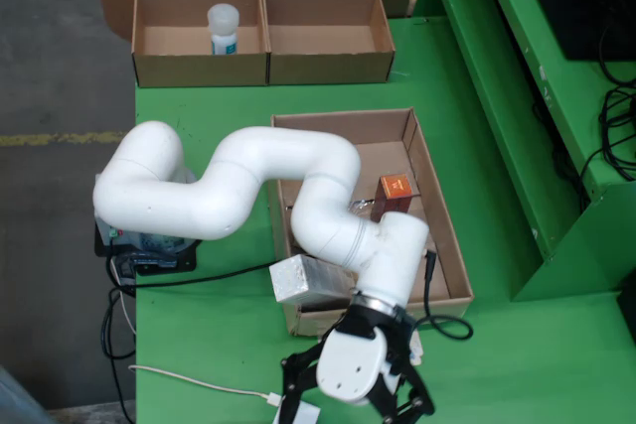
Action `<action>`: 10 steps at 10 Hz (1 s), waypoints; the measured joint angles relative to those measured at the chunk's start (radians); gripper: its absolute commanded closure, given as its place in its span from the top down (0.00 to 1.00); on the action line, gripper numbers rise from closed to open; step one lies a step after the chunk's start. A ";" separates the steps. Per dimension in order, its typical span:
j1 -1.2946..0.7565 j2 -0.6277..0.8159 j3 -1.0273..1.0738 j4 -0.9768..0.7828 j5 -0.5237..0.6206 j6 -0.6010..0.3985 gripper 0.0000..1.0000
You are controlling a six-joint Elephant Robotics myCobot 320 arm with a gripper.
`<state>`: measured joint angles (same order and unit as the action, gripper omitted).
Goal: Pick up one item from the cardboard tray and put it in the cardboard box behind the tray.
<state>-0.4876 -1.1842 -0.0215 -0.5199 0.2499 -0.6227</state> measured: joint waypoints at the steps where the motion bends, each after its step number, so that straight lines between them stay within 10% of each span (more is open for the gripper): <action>1: -0.043 0.000 0.000 0.000 -0.041 0.041 1.00; 10: -0.457 0.000 0.000 -0.002 -0.455 0.170 1.00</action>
<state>-0.9449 -1.1842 -0.0215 -0.5215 -0.2054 -0.4524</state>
